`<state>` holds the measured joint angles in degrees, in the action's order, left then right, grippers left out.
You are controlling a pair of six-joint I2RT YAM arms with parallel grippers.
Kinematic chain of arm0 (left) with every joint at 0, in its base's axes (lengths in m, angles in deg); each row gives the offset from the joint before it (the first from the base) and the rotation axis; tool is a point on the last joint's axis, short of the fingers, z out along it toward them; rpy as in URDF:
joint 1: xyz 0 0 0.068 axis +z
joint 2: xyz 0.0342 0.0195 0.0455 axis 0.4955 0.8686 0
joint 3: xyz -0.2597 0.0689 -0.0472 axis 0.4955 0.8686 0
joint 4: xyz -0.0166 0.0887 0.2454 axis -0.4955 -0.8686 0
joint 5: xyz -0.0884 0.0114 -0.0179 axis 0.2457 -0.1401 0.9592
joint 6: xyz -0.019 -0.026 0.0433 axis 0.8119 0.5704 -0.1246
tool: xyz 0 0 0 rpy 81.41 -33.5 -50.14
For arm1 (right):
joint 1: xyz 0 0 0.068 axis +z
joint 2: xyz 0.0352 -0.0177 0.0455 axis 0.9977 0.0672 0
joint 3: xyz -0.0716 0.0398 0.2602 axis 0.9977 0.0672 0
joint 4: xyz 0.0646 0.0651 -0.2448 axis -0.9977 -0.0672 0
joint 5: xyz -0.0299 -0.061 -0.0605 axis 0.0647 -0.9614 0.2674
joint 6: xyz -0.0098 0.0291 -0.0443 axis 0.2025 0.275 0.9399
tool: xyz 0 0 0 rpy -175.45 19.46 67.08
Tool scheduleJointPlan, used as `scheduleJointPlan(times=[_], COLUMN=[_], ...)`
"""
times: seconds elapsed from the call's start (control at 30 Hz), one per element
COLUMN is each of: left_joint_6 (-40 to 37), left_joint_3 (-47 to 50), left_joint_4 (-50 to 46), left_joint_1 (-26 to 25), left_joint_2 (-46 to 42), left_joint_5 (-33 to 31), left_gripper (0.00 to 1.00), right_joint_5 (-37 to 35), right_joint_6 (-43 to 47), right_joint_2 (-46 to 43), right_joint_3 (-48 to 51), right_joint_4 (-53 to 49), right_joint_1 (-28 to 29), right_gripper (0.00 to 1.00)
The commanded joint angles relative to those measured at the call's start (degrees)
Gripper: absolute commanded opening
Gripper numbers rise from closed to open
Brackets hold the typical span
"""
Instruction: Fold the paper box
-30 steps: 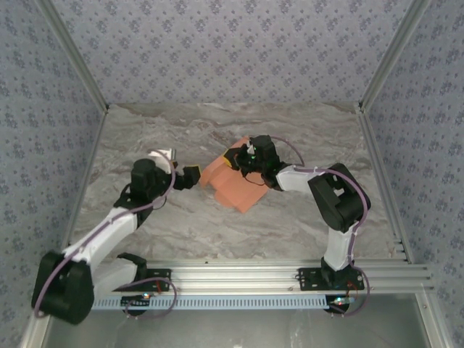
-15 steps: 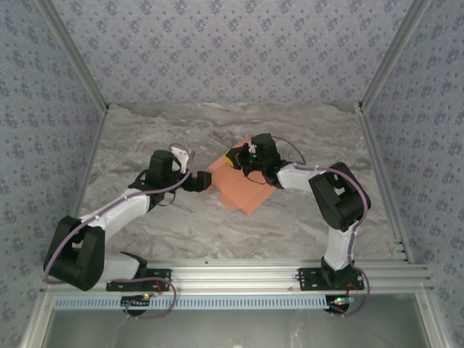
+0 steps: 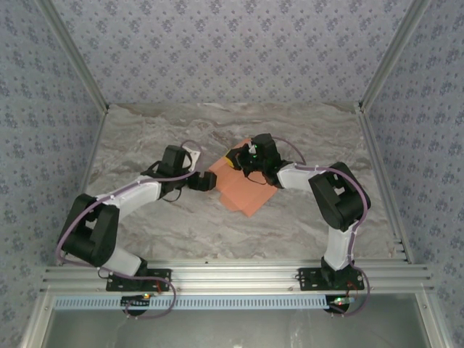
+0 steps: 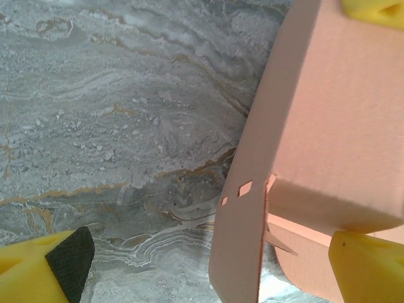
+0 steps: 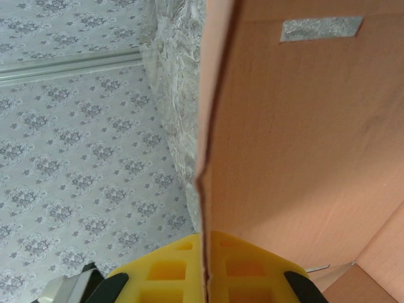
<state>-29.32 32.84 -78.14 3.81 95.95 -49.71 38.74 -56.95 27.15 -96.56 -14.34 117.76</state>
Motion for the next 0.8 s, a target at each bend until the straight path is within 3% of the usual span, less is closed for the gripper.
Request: scheduleJointPlan(times=[0.0, 0.2, 0.53, 0.67, 0.77], left_joint_6=[0.52, 4.44, 4.74, 5.61, 6.60], left_joint_3=[-0.96, 2.00, 9.88, 9.21, 10.61], left_joint_4=[0.27, 6.28, 12.44, 12.16, 12.18], left_joint_1=[-2.45, -4.44, -6.37, -6.41, -6.41], left_joint_2=[0.11, -2.24, -9.28, -14.52, -18.57], left_joint_5=[-0.08, 5.74, 5.57, 7.46, 4.79], left_gripper=[0.97, 0.96, 0.95, 0.97, 0.99], right_joint_5=[0.81, 1.18, 5.24, 6.87, 6.96], right_joint_6=[-0.40, -0.25, 0.33, 2.40, 3.93], right_joint_2=[1.22, 1.57, 5.39, 6.98, 7.17], right_joint_3=[0.19, 1.76, 6.35, 6.66, 7.07], right_joint_4=[0.47, 5.47, 25.48, 27.46, 27.32], right_joint_1=[-0.28, -0.62, -2.18, -2.84, -2.89], right_gripper=[0.00, 0.00, 0.00, 0.00, 0.00])
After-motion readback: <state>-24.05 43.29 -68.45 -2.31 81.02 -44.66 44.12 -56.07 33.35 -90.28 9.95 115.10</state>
